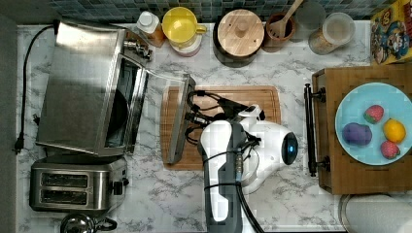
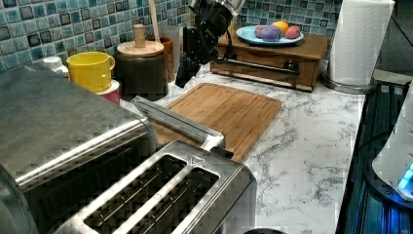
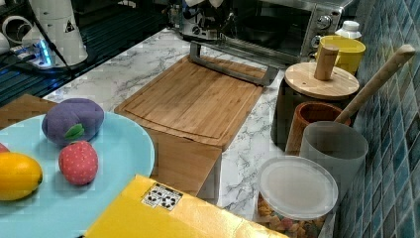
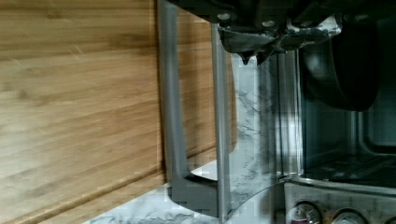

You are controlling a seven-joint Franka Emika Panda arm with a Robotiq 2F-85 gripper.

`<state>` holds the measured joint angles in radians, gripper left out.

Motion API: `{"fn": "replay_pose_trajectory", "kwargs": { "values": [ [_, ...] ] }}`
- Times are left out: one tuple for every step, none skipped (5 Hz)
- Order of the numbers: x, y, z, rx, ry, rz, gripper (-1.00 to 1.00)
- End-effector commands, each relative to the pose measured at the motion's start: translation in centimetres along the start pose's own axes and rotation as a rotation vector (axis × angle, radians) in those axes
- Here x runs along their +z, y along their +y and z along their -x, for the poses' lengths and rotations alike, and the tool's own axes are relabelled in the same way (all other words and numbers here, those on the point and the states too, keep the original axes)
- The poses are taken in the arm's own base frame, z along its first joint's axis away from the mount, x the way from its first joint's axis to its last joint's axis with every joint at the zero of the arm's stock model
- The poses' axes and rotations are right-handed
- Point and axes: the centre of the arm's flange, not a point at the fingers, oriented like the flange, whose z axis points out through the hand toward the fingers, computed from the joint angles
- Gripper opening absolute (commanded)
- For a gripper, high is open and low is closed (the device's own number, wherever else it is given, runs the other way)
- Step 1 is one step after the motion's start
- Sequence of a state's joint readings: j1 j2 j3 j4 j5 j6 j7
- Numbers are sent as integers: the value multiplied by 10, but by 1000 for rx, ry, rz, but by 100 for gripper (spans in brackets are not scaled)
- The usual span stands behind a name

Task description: Close the oven.

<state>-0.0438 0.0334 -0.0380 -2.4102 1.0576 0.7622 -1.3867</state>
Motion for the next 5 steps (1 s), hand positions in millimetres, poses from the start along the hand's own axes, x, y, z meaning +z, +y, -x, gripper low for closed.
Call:
{"fn": "replay_pose_trajectory", "kwargs": {
  "values": [
    [-15,15,-16,-7,124,-81,-100],
    [0,23,-18,-15,101,-59,-100],
    [25,20,-22,-38,36,-75,-100],
    [35,24,-24,-35,64,-84,-100],
    [27,24,-20,-65,140,-121,-100]
  ]
}}
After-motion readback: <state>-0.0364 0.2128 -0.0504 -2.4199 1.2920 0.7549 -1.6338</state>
